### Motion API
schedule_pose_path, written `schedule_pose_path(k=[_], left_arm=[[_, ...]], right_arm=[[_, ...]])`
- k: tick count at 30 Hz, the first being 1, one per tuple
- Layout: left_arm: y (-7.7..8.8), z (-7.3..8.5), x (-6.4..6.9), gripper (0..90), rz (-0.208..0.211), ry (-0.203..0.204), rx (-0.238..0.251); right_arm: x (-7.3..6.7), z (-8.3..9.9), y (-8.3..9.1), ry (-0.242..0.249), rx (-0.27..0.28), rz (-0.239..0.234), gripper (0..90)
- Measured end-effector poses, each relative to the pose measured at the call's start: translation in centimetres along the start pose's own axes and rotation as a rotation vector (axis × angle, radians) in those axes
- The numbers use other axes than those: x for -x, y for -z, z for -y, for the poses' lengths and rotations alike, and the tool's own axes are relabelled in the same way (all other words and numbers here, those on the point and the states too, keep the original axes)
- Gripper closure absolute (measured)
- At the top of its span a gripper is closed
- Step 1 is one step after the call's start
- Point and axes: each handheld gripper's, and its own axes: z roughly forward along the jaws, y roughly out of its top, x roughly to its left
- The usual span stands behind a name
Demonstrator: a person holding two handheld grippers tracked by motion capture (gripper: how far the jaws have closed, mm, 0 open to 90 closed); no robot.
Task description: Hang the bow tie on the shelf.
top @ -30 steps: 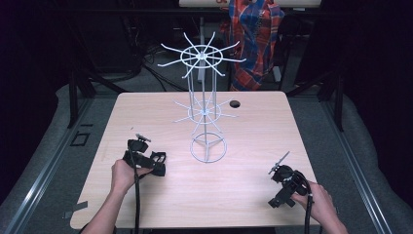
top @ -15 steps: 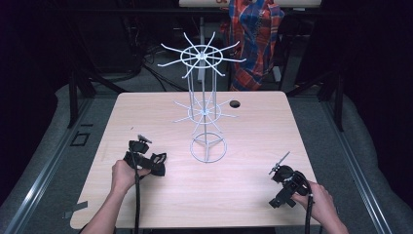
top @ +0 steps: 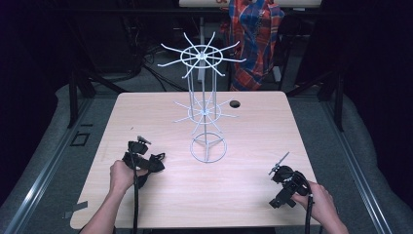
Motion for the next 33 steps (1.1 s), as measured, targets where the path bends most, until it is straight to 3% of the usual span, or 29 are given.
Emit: schedule_pose_path(k=[14,24,33], left_arm=[[0.4,0.1,-0.1,69.4,0.024,-0.032,0.024],[2.3,0.2,-0.6,69.4,0.049,-0.025,0.131],[3.3,0.2,-0.4,69.4,0.088,-0.037,0.186]], right_arm=[[0.1,0.0,0.0,0.002,-0.007,0.006,2.9],[-0.1,0.1,-0.2,-0.02,0.019,0.008,2.9],[0.0,0.2,-0.2,-0.027,0.022,0.001,2.9]])
